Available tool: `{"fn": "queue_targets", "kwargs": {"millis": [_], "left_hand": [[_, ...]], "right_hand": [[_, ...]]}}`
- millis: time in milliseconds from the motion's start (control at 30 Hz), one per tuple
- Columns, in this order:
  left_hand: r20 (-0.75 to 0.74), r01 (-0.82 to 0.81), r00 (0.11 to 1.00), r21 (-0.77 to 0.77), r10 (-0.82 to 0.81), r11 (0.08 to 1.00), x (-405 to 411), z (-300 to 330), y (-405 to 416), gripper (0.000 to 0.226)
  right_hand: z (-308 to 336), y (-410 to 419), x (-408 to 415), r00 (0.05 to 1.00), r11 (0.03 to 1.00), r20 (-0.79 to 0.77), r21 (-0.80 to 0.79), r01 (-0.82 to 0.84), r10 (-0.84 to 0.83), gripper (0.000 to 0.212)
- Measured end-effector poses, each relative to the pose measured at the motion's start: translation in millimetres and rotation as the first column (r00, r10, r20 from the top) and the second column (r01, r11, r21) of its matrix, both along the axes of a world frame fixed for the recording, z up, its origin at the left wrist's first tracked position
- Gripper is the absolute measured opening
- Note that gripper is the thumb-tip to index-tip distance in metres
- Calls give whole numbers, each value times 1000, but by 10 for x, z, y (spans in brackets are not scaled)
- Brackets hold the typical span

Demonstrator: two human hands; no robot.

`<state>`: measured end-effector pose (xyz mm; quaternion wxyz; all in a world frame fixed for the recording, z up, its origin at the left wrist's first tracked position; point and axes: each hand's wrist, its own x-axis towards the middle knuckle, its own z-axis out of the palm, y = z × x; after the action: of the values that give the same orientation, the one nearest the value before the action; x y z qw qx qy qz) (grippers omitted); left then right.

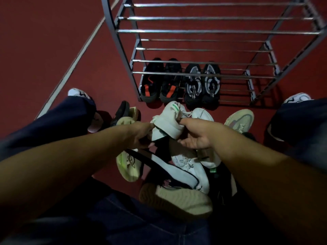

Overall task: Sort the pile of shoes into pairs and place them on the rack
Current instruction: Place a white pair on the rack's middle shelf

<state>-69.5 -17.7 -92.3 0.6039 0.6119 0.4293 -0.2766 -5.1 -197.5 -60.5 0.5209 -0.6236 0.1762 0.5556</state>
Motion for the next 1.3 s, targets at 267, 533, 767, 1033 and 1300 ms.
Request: {"fn": "queue_targets", "kwargs": {"millis": [267,533,767,1033,1300], "left_hand": [[255,121,954,152,-157,981,-14,863,50,13],[387,85,895,336,-220,938,397,1068,316,41],[359,160,871,438,-335,884,1063,959,550,45],[389,-20,901,483,-194,876,1577,617,919,39],[93,-325,937,-131,338,937,1445,329,665,52]], "right_hand": [[873,-289,48,923,957,260,-133,-256,283,21],[1060,-210,437,882,939,323,-136,-316,344,39],[988,69,1060,866,940,366,-150,-307,341,39],[684,642,1722,863,987,493,-158,-41,115,21],[162,694,1963,852,952,518,-290,94,74,23]]}}
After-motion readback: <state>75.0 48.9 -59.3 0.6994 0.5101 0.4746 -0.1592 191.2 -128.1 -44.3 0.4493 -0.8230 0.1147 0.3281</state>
